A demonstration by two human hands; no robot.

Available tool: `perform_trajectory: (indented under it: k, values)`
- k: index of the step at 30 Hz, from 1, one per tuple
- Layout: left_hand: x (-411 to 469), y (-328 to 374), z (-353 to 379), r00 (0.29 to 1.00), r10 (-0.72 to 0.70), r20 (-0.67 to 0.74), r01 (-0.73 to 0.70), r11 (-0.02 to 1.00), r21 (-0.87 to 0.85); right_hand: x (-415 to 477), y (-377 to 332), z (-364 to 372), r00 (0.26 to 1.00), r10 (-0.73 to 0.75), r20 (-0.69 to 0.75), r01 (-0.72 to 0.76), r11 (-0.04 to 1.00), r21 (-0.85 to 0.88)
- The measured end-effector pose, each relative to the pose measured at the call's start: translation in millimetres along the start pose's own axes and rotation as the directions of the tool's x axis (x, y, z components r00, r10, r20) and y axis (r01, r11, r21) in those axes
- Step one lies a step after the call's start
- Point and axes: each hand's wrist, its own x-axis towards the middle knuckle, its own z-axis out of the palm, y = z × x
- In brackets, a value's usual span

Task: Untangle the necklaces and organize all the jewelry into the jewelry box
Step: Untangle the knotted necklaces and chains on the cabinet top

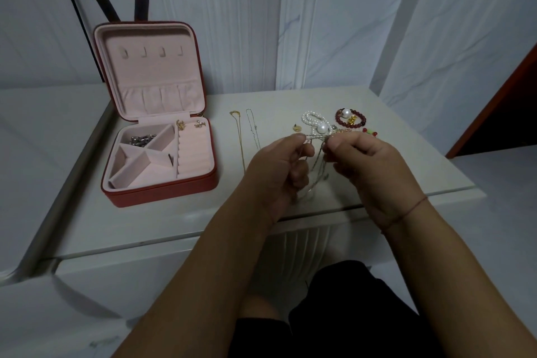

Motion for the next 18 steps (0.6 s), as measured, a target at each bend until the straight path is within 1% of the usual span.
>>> perform_trajectory:
  k: [3,6,9,11,15,18]
  values:
    - [-1.2,-0.3,2.7,1.000,-0.024,0.009,0.023,0.997,0.067,2.0,-1.9,1.2,0.997,0.067,0.049,-0.075,0.980,0.183]
    - [-2.3,-0.9,6.3,0.999,-0.048,0.016,0.046,0.994,0.103,5.0,-5.7,1.2,0.987,0.138,0.078,-0.155,0.948,0.277]
    - [-2.1,-1.6,7.6,0.998,-0.058,-0.026,0.060,0.993,0.104,8.8,-8.5,1.8,0.972,0.194,0.135,-0.229,0.914,0.334]
    - [-1.7,-1.6,6.7,0.997,-0.067,-0.040,0.071,0.992,0.100,10.9,-9.5,1.7,0.969,0.191,0.159,-0.233,0.918,0.319]
    - [-2.4,0.2,3.2,0.998,-0.060,-0.018,0.061,0.995,0.076,15.0,-13.1,-1.0,0.977,0.170,0.131,-0.194,0.962,0.194]
    - [-4.6,2.3,-0.3,0.999,-0.047,0.008,0.047,0.997,0.062,18.0,-16.9,-3.9,0.978,0.173,0.115,-0.192,0.965,0.177]
